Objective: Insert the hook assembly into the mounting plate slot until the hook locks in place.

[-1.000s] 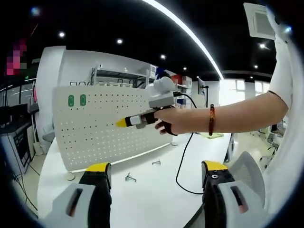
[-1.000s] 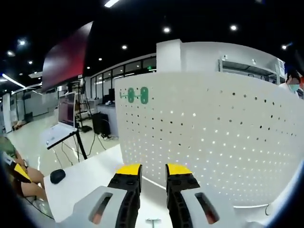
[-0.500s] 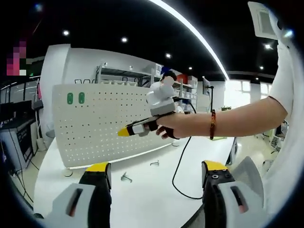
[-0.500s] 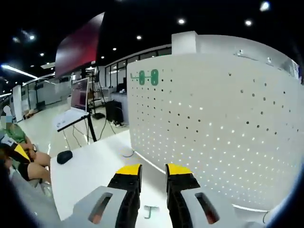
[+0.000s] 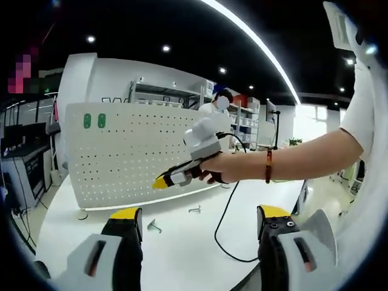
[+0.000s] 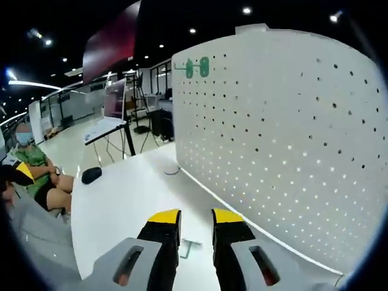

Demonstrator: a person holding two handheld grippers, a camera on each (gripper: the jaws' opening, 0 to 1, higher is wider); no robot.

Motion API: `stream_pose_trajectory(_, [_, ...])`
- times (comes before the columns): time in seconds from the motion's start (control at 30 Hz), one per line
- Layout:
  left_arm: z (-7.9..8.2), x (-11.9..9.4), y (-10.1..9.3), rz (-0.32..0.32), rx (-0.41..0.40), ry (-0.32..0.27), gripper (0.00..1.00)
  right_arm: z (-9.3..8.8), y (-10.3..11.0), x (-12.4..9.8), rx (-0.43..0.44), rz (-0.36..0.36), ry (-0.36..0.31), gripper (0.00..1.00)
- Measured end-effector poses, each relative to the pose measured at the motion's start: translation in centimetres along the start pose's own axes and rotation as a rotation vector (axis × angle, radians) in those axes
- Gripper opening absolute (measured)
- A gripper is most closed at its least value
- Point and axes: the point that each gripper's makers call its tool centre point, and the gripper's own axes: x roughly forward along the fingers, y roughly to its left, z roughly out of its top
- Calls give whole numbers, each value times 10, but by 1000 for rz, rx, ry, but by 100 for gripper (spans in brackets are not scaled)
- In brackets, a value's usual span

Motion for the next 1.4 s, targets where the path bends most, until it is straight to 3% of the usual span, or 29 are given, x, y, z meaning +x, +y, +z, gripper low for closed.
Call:
stream_pose_trajectory(0.47, [-12,2,6,51,-41,23,79,-47,6,26,-104,125,182,19])
stream_pose_trajectory(0.77, [-14,2,15,57,-47,35,79,-66,-3,35,-161,147,266,20])
stream_pose_trajectory(0.93, [-17,4,16,54,-48,45,79,-72,5,39,-204,214,280,21])
stream_pose_trajectory(1.0, [-16,5,16,56,-52,38,79,-75,6,41,-279,239,302,21])
stream_pose_trajectory(1.4, [-17,2,31,97,-54,42,79,-91,6,60,-314,290,362,20])
